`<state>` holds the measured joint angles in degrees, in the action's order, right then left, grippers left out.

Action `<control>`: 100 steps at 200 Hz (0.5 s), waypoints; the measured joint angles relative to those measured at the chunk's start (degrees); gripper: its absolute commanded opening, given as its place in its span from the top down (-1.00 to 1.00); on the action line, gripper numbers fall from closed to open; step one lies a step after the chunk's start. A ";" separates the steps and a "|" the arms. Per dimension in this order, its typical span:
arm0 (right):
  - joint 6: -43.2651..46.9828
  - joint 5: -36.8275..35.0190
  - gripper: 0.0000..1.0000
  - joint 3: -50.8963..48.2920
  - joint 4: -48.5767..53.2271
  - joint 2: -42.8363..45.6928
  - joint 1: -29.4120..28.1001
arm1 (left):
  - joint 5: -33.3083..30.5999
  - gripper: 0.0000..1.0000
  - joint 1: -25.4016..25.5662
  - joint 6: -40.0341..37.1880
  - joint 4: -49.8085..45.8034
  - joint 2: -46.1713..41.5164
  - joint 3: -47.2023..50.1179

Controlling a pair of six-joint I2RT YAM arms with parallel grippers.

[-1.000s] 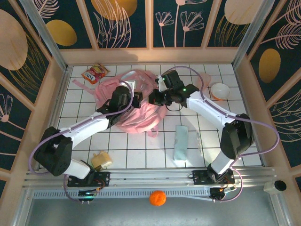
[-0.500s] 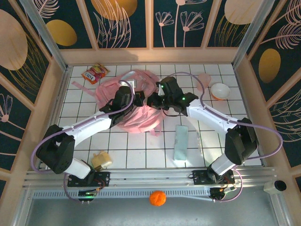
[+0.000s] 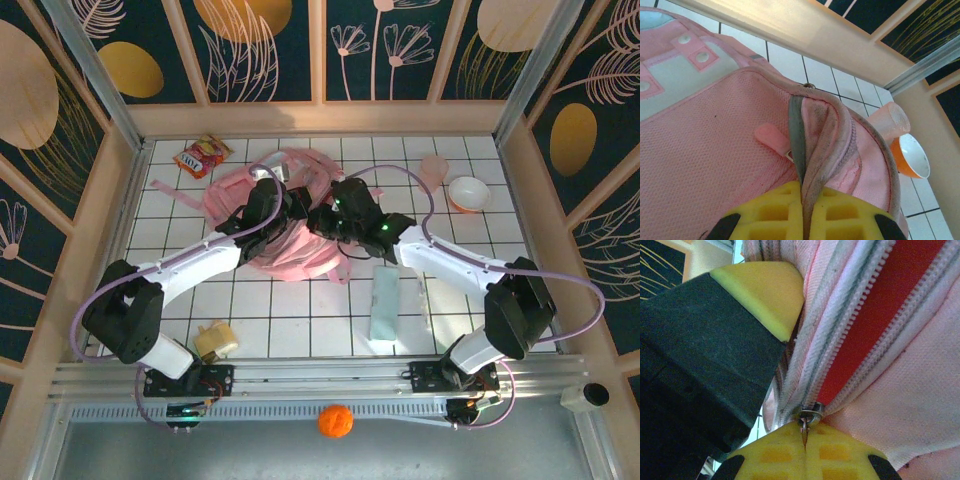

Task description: Pack the student bag

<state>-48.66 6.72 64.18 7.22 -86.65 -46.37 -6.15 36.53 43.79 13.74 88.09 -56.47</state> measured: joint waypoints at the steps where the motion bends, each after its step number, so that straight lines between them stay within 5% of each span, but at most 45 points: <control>1: 0.00 -0.11 1.00 -0.02 -0.02 0.00 -0.07 | -0.04 1.00 0.00 0.11 0.02 -0.02 0.00; 100: -2.21 -4.83 1.00 -3.28 -2.71 2.67 -1.51 | 0.46 1.00 0.37 2.51 0.20 -0.02 -0.66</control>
<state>-50.87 1.89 60.90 4.51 -83.99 -47.88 -5.69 36.91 46.30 13.93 88.07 -57.12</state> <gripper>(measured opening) 0.044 0.059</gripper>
